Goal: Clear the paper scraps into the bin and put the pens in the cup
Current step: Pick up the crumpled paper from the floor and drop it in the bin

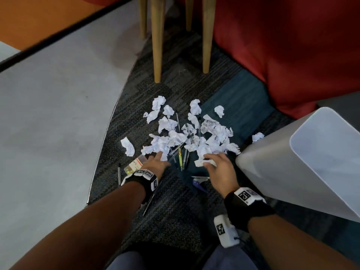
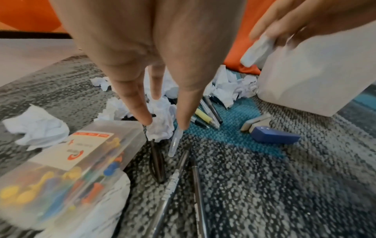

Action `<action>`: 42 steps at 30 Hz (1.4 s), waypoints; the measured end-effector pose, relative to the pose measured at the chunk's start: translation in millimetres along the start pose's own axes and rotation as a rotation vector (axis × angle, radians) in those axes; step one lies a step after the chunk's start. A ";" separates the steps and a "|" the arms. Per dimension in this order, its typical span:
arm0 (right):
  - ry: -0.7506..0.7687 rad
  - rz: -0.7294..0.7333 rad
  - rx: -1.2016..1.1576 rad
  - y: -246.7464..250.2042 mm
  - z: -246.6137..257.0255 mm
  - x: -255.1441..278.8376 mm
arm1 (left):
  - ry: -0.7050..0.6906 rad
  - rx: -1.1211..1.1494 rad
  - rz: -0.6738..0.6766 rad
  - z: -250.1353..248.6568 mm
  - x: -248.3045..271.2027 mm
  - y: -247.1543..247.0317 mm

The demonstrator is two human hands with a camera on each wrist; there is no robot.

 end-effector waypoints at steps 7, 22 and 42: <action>-0.054 -0.027 0.154 1.9 -18.5 30.3 | 0.069 0.056 -0.077 -10.0 -3.7 -5.5; 0.204 -0.112 -0.175 129.2 45.4 100.0 | -0.200 0.263 -0.384 -148.4 107.9 124.9; -0.459 -0.296 -0.295 228.3 -82.7 50.7 | -0.547 0.290 -0.562 -307.6 87.9 230.2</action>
Point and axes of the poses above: each hand's wrist, its own x-axis away from the middle knuckle, its own y-axis out of the back of the hand, z = x × y, the point moved 4 cm from there along -x, towards the middle knuckle, and after that the axes turned 13 degrees about -y, right-handed, at the moved point
